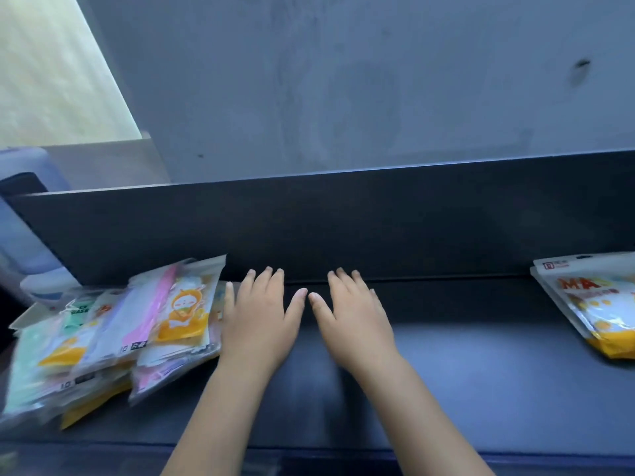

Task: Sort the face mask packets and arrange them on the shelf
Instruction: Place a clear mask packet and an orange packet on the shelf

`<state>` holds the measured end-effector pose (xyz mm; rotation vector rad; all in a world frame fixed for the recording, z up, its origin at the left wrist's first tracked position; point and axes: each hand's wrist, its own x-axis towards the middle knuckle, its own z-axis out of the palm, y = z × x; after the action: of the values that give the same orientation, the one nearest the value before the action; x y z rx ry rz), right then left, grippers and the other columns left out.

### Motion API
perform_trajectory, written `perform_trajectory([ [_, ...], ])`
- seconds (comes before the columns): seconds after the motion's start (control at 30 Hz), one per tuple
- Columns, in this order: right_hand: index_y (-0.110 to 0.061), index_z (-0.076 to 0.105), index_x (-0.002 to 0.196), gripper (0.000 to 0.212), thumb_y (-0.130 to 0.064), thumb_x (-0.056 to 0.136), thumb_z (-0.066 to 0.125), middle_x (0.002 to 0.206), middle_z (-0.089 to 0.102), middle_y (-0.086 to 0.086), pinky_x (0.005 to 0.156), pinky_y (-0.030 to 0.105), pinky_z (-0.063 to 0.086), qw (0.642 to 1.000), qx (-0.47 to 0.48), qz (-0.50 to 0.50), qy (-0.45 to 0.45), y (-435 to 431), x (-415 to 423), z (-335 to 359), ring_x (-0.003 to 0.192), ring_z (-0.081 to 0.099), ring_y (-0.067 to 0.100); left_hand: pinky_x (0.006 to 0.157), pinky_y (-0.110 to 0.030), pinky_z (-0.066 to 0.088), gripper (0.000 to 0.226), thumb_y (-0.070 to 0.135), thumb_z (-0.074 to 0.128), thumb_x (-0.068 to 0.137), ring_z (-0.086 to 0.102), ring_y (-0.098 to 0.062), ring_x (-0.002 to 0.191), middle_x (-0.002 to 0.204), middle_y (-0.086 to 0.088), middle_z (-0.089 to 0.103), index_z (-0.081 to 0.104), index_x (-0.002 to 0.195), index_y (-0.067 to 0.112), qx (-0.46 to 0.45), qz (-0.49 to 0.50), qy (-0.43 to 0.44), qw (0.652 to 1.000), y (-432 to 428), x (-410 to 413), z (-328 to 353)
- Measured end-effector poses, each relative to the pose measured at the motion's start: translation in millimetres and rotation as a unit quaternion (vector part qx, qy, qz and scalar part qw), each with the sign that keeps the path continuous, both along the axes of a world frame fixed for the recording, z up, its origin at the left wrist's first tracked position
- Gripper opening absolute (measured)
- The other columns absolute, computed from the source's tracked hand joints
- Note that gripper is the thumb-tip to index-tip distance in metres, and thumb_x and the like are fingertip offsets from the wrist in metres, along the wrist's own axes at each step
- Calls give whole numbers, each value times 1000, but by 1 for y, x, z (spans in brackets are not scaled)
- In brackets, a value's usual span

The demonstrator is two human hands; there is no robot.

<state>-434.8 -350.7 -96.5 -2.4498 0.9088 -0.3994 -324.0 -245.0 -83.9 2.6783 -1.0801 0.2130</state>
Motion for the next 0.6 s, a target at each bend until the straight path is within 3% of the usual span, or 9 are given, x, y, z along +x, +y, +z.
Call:
perform_trajectory([
  [0.13,-18,28,161,68,-57,106,27,171,21,-5,128,42,12,1000,7,3,-6,47,45,5,160,4,16,127,-51,12,82,68,18,92,28,-20,156,163,4,44,46,154,23,-31,-17,-32,999,44,40,15],
  [0.43,-17,37,156,64,-56,105,33,167,32,-1,126,46,21,999,22,-19,-31,156,143,11,158,15,23,119,-52,25,52,54,42,102,47,-29,139,144,-3,61,60,135,18,-66,19,-15,998,154,149,23],
  [0.53,-16,56,130,49,-52,102,38,142,56,1,111,46,40,998,15,-54,-34,172,160,12,141,41,27,103,-47,43,47,53,42,98,56,-33,116,123,-9,67,63,114,14,-78,55,35,995,177,175,21],
  [0.6,-17,59,116,41,-51,99,42,122,61,-1,98,45,47,996,20,-82,-25,177,165,14,122,50,24,98,-47,47,54,59,40,94,57,-35,111,119,-10,66,61,113,13,-64,79,77,992,185,187,18],
])
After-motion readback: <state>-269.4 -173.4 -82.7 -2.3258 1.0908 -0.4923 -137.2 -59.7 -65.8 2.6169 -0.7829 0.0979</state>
